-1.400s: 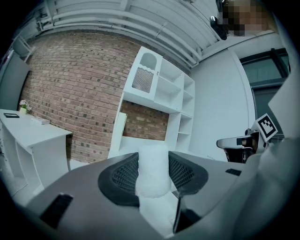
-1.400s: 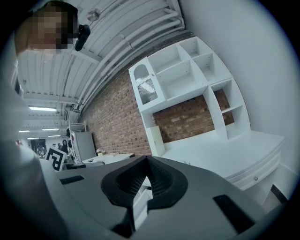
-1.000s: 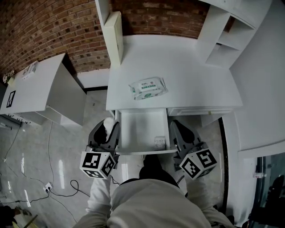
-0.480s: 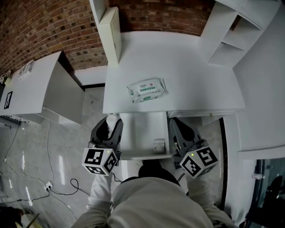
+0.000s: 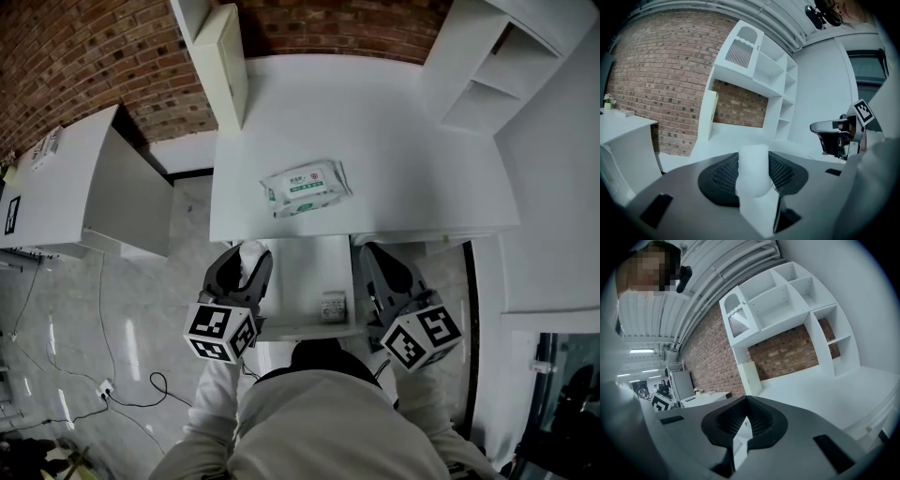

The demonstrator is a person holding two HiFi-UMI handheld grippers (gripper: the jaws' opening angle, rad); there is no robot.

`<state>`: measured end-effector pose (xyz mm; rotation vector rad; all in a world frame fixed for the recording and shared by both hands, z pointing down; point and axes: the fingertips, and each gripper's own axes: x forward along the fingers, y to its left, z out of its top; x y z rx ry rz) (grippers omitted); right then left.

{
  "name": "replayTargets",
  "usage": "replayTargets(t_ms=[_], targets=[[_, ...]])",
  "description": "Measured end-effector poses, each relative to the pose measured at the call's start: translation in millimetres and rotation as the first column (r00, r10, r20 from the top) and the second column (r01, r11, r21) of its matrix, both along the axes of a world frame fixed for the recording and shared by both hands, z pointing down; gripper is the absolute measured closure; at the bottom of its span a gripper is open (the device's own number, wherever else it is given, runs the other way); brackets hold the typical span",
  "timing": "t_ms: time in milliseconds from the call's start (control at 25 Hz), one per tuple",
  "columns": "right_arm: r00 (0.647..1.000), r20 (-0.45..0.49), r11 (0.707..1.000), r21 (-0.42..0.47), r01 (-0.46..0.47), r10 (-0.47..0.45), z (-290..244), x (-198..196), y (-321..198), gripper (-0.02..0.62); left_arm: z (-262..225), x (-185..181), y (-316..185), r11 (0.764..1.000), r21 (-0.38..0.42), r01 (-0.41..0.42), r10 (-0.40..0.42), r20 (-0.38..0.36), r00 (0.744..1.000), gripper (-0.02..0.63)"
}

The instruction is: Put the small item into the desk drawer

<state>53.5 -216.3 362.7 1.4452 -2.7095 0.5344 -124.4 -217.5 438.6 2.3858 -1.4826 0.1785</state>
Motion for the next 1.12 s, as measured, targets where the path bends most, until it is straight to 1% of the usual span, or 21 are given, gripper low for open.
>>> replayTargets(t_ms=[280, 400, 560, 640, 720, 840, 1120], targets=[[1.000, 0.004, 1.000, -0.025, -0.005, 0.005, 10.0, 6.2, -11.2, 0.568, 39.2, 21.4, -7.4, 0.994, -0.089, -0.060, 0.062, 0.017, 0.998, 0.414], [1.000, 0.010, 0.999, -0.034, -0.014, 0.014, 11.9, 6.8, -13.2, 0.568, 56.1, 27.0, -8.9, 0.988, -0.134, -0.076, 0.079, 0.017, 0.997, 0.414], [0.999, 0.019, 0.999, -0.046, -0.030, 0.031, 16.5, 9.6, -15.3, 0.569, 81.5, 35.6, -9.0, 0.976, -0.192, -0.100, 0.109, 0.038, 0.993, 0.414], [0.999, 0.017, 0.998, -0.050, -0.030, 0.031, 18.9, 11.0, -15.6, 0.568, 95.2, 39.3, -8.3, 0.968, -0.227, -0.107, 0.120, 0.042, 0.992, 0.414], [1.000, 0.010, 0.998, -0.054, -0.026, 0.027, 18.8, 10.8, -15.9, 0.568, 108.6, 41.1, -8.5, 0.960, -0.260, -0.107, 0.118, 0.030, 0.993, 0.414], [1.000, 0.002, 0.998, -0.054, -0.027, 0.027, 19.7, 12.3, -17.4, 0.568, 129.0, 45.0, -8.2, 0.943, -0.312, -0.119, 0.133, 0.025, 0.991, 0.414], [0.999, 0.001, 0.998, -0.058, -0.034, 0.034, 26.0, 16.5, -20.6, 0.568, 190.3, 49.8, -4.8, 0.892, -0.426, -0.150, 0.222, 0.124, 0.967, 0.414]])
